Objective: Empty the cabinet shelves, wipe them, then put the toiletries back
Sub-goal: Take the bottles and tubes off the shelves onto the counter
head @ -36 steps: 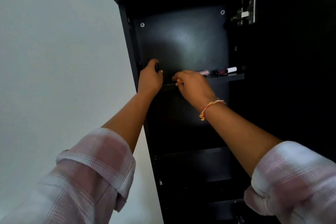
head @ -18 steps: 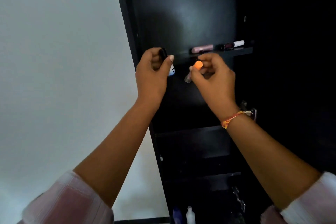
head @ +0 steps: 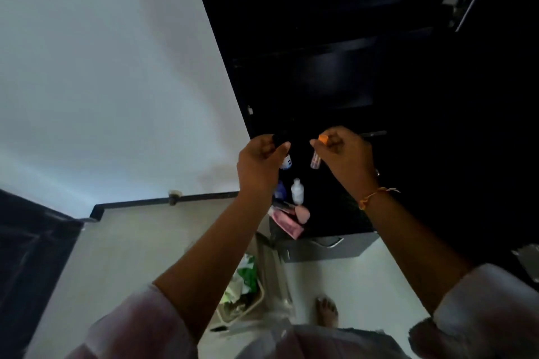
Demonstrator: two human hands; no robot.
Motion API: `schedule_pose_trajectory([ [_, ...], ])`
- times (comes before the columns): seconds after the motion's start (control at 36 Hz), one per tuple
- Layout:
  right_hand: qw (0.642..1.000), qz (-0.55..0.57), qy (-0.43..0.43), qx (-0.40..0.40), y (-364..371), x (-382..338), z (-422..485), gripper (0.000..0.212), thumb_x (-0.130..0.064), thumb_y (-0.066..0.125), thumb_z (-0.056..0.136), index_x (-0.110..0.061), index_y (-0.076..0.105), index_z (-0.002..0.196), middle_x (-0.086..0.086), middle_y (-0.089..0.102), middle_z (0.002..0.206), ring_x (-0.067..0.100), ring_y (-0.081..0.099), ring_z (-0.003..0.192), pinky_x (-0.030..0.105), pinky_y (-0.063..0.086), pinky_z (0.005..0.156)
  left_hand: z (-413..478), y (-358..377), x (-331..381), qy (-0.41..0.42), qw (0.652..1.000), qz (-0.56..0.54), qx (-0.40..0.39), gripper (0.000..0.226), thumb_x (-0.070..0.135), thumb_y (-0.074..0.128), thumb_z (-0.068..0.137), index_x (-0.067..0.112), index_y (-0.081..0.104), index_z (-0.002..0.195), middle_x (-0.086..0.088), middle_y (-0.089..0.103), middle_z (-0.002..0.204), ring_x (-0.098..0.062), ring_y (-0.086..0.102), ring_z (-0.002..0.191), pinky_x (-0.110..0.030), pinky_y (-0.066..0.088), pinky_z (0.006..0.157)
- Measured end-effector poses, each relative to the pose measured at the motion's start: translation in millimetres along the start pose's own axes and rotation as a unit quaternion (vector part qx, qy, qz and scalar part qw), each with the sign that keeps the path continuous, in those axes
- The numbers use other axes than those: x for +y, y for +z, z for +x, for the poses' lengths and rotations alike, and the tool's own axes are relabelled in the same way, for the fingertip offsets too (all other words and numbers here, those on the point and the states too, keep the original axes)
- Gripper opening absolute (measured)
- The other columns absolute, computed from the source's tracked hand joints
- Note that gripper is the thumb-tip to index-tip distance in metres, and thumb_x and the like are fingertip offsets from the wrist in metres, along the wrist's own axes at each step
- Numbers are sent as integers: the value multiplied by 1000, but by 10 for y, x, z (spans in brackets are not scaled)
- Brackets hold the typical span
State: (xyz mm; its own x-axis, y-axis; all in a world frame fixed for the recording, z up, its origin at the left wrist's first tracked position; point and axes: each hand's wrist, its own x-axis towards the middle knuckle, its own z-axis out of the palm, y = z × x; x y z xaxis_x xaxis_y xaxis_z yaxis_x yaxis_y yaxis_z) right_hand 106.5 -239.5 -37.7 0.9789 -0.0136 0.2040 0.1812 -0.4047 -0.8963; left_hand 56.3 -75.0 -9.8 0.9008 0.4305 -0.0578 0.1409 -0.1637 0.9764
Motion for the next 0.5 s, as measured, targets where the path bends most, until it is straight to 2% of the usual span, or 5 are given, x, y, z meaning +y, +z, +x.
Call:
schedule_pose_trajectory([
  [0.14, 994, -71, 79, -26, 168, 629, -288, 19, -29, 76, 81, -14, 67, 85, 1, 72, 80, 19, 67, 79, 34, 54, 76, -152, 51, -768, -94, 994, 54, -2, 20, 20, 80, 77, 14, 72, 95, 3, 74, 81, -9, 68, 72, -31, 55, 76],
  [0.19, 987, -107, 106, -54, 222, 823, -361, 18, -29, 74, 83, -13, 66, 86, 2, 73, 81, 19, 66, 78, 29, 51, 72, -181, 63, -1038, -123, 988, 99, 0, 19, 19, 79, 77, 14, 73, 94, 0, 75, 83, -9, 68, 73, -28, 52, 74],
  [0.28, 977, -147, 131, -85, 330, 1109, -432, 16, -28, 72, 85, -13, 67, 90, 4, 73, 82, 21, 65, 78, 23, 41, 67, -192, 78, -1399, -163, 976, 144, 6, 13, 20, 78, 76, 20, 74, 88, 2, 74, 81, -15, 70, 78, -33, 56, 75],
  [0.42, 962, -188, 161, -118, 536, 1540, -489, 19, -26, 68, 84, -17, 69, 101, 12, 71, 98, 33, 65, 90, 39, 53, 78, -150, 131, -1803, -193, 957, 215, 16, 11, 26, 79, 74, 23, 69, 77, 3, 72, 77, -18, 68, 75, -27, 50, 71],
  [0.5, 959, -197, 153, -135, 635, 1731, -484, 12, -20, 67, 81, -16, 69, 92, 13, 71, 92, 30, 64, 83, 34, 50, 70, -119, 177, -1965, -201, 950, 238, 3, 11, 24, 77, 74, 20, 74, 84, 1, 72, 79, -19, 67, 76, -25, 47, 67],
])
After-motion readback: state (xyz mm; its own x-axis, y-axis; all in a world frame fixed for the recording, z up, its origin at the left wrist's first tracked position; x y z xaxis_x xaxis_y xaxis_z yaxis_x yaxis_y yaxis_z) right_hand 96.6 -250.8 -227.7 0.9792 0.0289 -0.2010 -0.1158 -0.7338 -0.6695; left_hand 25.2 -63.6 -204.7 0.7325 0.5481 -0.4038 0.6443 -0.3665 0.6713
